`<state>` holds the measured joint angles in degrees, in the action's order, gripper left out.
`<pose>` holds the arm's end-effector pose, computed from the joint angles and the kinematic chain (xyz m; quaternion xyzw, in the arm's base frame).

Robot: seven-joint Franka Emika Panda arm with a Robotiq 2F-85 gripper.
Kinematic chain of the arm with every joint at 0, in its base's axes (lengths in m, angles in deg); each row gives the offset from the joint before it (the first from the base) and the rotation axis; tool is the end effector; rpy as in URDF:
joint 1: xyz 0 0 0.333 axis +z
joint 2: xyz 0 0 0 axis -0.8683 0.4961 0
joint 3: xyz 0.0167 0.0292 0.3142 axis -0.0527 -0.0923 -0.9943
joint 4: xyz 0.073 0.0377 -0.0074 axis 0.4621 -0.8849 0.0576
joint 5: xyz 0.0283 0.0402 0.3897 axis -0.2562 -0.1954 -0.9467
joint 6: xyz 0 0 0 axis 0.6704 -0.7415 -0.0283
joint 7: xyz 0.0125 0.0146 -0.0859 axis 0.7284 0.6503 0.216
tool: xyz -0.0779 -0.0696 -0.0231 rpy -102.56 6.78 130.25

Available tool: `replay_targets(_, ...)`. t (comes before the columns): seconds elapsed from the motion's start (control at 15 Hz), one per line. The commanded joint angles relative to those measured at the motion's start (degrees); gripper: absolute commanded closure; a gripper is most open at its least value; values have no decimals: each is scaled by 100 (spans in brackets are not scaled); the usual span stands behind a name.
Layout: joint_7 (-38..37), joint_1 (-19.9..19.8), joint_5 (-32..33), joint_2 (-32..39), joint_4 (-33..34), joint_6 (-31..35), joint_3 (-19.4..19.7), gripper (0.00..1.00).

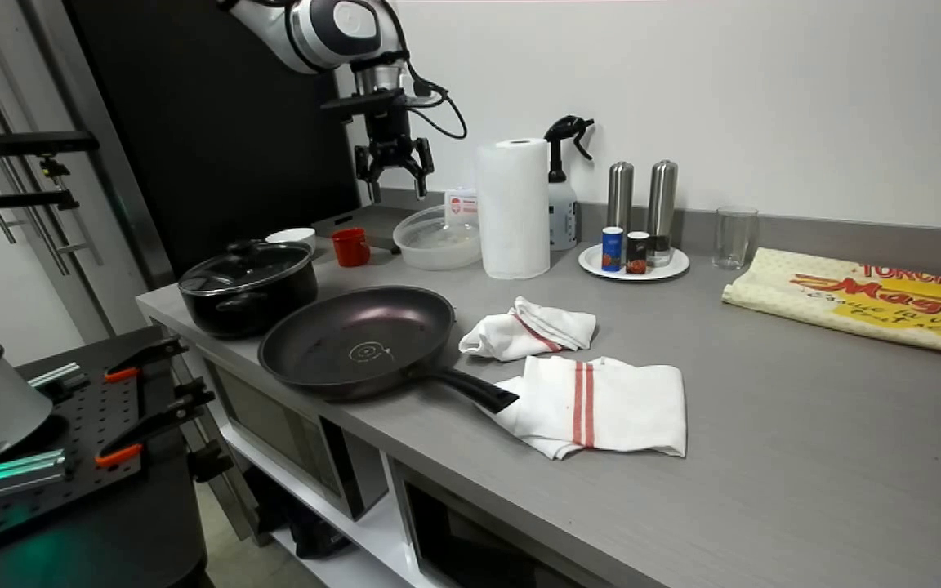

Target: Move the red cup to the right

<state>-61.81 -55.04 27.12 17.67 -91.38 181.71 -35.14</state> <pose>0.6282 0.0728 0.2999 0.9529 0.2900 -0.0559 0.0696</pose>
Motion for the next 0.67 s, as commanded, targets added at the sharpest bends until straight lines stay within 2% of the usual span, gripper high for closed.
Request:
replay_targets(0.0,-340,374,649,558,727,-468,-79,0)
replay_targets(0.6,-380,1120,1410,1417,1680,-909,-252,0)
